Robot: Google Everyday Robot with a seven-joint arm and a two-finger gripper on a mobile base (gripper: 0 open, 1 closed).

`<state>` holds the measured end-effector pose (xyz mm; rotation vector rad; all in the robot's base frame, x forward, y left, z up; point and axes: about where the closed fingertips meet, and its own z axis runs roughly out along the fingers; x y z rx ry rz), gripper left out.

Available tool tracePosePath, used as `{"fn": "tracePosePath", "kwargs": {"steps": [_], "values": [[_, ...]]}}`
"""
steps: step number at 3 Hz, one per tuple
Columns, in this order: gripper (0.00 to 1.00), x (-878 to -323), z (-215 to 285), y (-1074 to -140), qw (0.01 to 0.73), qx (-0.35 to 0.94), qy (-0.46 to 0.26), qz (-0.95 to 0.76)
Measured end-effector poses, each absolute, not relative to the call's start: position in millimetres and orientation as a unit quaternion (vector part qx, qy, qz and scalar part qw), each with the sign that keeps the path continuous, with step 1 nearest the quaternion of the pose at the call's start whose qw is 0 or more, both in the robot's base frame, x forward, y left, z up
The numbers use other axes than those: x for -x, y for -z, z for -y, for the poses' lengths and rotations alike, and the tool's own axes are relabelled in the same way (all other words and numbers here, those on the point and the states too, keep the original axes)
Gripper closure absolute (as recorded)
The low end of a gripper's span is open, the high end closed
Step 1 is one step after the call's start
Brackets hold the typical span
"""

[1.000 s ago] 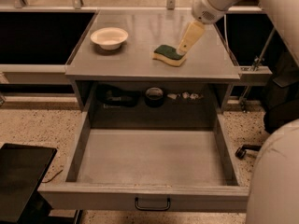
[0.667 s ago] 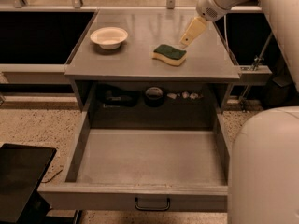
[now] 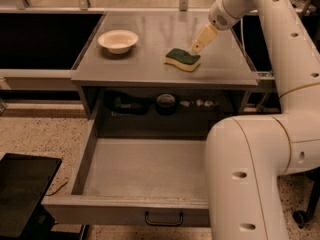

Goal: Place sponge into top drawer

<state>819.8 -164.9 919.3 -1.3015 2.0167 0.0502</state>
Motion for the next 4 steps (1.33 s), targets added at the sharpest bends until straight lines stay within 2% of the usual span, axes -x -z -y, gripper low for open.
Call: {"fn": "tracePosePath", "kwargs": {"steps": [1, 2, 4], "values": [[0.0, -819.9, 164.7, -918.9, 0.362, 0.505, -0.02, -0.783], [0.0, -819.9, 143.5, -907.4, 0.352, 0.533, -0.031, -0.769], [0.0, -813.9, 97.3, -835.9, 0.304, 0.567, -0.105, -0.758]]}}
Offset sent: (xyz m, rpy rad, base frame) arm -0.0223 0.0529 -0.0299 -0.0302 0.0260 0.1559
